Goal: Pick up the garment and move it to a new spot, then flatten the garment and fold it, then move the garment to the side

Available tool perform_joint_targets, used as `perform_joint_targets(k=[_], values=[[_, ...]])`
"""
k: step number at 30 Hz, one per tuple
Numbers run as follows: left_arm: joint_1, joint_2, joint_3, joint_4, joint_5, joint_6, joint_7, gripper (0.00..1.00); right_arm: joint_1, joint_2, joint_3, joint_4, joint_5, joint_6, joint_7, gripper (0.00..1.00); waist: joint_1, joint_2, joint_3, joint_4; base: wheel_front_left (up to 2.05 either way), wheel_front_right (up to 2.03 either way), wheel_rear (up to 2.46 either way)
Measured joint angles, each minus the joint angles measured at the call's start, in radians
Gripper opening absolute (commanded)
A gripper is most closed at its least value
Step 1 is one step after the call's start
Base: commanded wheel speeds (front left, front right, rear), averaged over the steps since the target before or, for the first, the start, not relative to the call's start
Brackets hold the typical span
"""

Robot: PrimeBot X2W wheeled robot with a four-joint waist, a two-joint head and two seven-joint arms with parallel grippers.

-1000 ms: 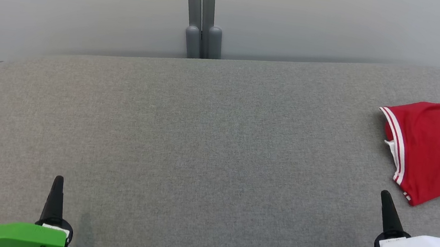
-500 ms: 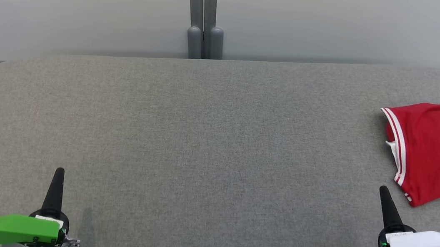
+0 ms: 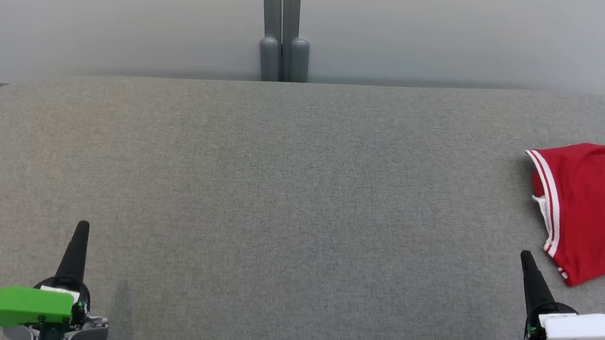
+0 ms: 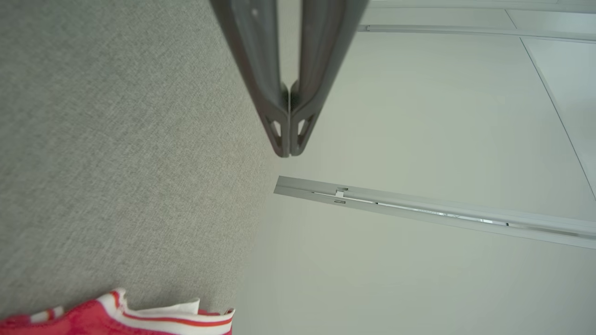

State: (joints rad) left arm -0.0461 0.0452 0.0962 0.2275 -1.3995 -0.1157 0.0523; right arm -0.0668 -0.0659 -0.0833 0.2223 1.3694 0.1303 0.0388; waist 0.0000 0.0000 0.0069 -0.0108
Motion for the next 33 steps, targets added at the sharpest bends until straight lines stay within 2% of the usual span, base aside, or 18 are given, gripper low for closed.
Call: perform_joint_targets(k=[33], values=[[-0.055, 0.002, 0.016, 0.018, -0.212, -0.012, 0.061, 0.00, -0.037, 0.006, -0.017, 0.021, 0.250, 0.000, 0.066, 0.00, 0.0000, 0.0000, -0.004, 0.011, 0.00, 0.00, 0.00]])
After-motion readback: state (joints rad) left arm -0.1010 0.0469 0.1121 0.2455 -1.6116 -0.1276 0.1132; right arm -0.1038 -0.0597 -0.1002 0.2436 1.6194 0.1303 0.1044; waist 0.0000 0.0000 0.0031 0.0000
